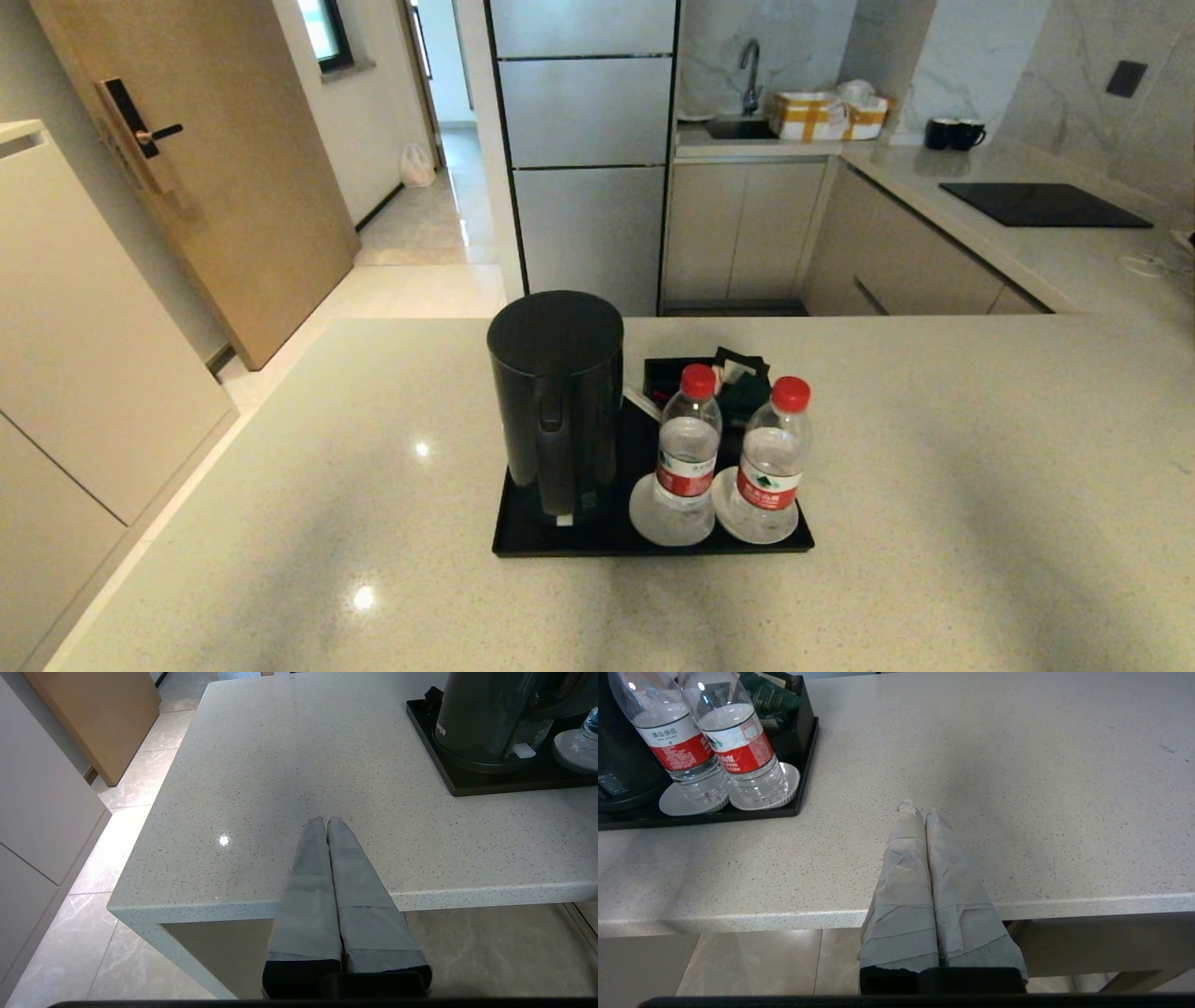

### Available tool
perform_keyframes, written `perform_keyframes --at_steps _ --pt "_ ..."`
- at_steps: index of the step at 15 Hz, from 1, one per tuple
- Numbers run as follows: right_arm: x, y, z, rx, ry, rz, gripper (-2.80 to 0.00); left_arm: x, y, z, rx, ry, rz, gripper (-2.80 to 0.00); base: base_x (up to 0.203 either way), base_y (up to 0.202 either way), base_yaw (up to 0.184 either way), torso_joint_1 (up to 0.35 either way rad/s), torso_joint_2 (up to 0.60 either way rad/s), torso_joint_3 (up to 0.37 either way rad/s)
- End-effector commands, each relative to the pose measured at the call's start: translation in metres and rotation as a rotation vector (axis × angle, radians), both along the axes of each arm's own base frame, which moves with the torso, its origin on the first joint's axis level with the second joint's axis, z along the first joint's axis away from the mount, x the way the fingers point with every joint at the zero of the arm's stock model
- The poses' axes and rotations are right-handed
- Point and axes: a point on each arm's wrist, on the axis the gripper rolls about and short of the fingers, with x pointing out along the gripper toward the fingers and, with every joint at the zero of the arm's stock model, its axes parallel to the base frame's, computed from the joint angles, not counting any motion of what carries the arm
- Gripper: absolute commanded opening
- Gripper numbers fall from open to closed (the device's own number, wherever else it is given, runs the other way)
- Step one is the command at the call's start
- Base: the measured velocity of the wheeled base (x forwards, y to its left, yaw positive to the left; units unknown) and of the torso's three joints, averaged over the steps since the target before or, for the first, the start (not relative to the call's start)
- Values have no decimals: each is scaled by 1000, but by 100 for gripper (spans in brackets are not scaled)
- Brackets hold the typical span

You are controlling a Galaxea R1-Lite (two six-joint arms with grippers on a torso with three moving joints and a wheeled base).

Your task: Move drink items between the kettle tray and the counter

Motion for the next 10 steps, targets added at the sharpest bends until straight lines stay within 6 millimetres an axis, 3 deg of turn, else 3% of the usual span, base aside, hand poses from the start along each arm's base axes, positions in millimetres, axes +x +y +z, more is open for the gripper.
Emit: perform_keyframes --at_steps 1,10 --pt "0 0 0 0 1 1 -280 0 0 0 0 3 0 -280 0 0 0 0 0 0" --pt "0 0 0 0 5 1 -280 0 0 0 11 0 -3 -280 0 0 0 0 0 0"
